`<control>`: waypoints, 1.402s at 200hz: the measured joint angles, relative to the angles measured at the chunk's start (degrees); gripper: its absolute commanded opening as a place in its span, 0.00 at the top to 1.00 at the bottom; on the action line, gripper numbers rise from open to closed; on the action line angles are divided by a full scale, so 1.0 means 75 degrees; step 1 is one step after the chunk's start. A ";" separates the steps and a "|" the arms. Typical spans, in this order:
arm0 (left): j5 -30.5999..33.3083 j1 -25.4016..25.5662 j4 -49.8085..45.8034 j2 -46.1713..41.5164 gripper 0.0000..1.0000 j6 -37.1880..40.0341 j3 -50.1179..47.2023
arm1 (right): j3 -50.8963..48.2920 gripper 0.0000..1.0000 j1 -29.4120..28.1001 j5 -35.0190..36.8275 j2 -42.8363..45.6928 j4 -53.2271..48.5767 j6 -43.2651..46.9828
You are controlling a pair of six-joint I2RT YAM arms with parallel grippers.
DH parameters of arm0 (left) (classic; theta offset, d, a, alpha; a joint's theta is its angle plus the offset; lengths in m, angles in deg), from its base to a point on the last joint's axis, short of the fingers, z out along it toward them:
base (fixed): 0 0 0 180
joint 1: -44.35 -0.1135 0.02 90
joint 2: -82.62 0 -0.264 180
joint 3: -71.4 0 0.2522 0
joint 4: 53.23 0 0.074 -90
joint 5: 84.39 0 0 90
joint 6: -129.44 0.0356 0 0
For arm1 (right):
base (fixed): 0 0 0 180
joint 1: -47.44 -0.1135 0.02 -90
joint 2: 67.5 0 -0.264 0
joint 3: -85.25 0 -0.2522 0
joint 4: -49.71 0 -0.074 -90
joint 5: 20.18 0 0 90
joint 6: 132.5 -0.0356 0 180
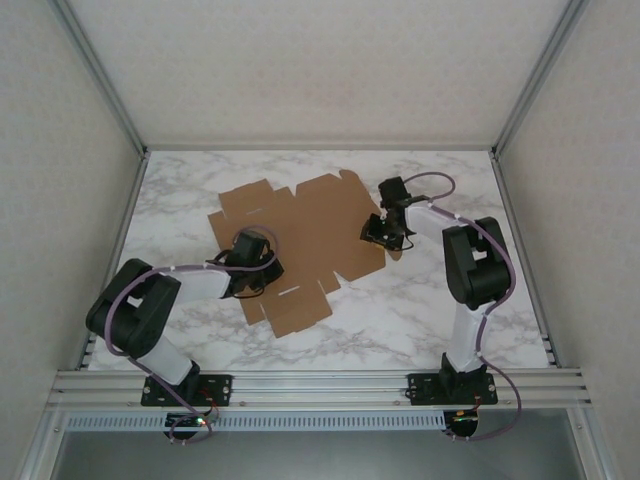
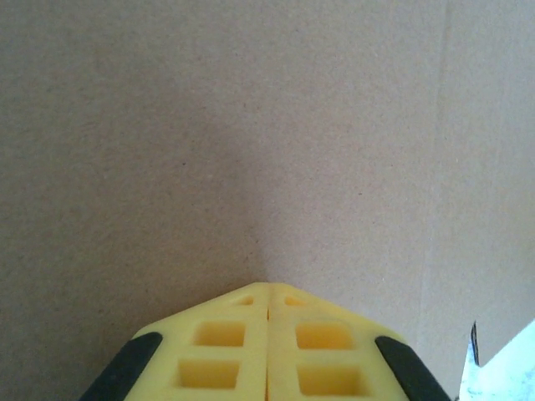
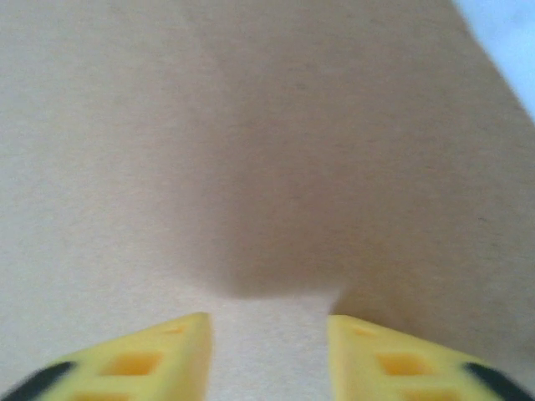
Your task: Fold the paper box
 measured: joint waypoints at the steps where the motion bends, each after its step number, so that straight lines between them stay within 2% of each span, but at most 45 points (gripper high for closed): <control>1: -0.0023 0.0003 0.0009 0.0015 0.91 -0.0006 0.0015 | 0.0000 0.32 0.0003 -0.0003 0.0000 0.0006 0.0020; 8: -0.0166 0.0047 0.0026 0.0099 0.91 -0.0020 0.0090 | 0.0000 0.25 0.0006 -0.0163 0.0035 0.0085 0.0082; 26: -0.0493 0.0251 0.0035 0.0216 0.88 -0.0020 0.0242 | -0.0044 0.16 -0.0082 -0.0440 0.0289 0.0108 0.0169; 30: -0.0545 0.0291 0.0012 0.0187 0.87 -0.0009 0.0242 | -0.0087 0.12 -0.0108 -0.0475 0.0382 0.0105 0.0140; 44: -0.0629 0.0385 -0.0189 -0.0012 0.81 0.0073 0.0242 | -0.0539 0.07 -0.0213 -0.0527 0.1037 0.0204 0.0154; 61: -0.0679 0.0405 -0.0562 -0.0562 0.76 0.0221 0.0242 | -0.1335 0.11 -0.0300 -0.0542 0.2122 0.0262 0.0219; 78: -0.0688 0.0405 -0.0927 -0.1282 0.74 0.0487 0.0312 | -0.1897 0.17 -0.0306 -0.0662 0.3010 0.0216 0.0335; 110: -0.0656 0.0350 -0.1390 -0.1938 0.76 0.0801 0.0507 | -0.2812 0.21 -0.0388 -0.1373 0.3660 0.0382 0.0402; 158: -0.0764 -0.0195 -0.1437 -0.1859 0.80 0.0595 -0.0629 | -0.3168 0.21 -0.1367 -0.1859 0.3672 0.0335 0.0688; 216: -0.1084 -0.0577 -0.1023 -0.1979 0.87 0.0274 -0.1416 | -0.3165 0.26 -0.1577 -0.2183 0.2754 0.0557 0.0956; 280: -0.1416 -0.0848 0.0012 -0.1947 0.88 0.0003 -0.1985 | -0.3168 0.30 -0.2043 -0.3112 0.2224 0.1020 0.1014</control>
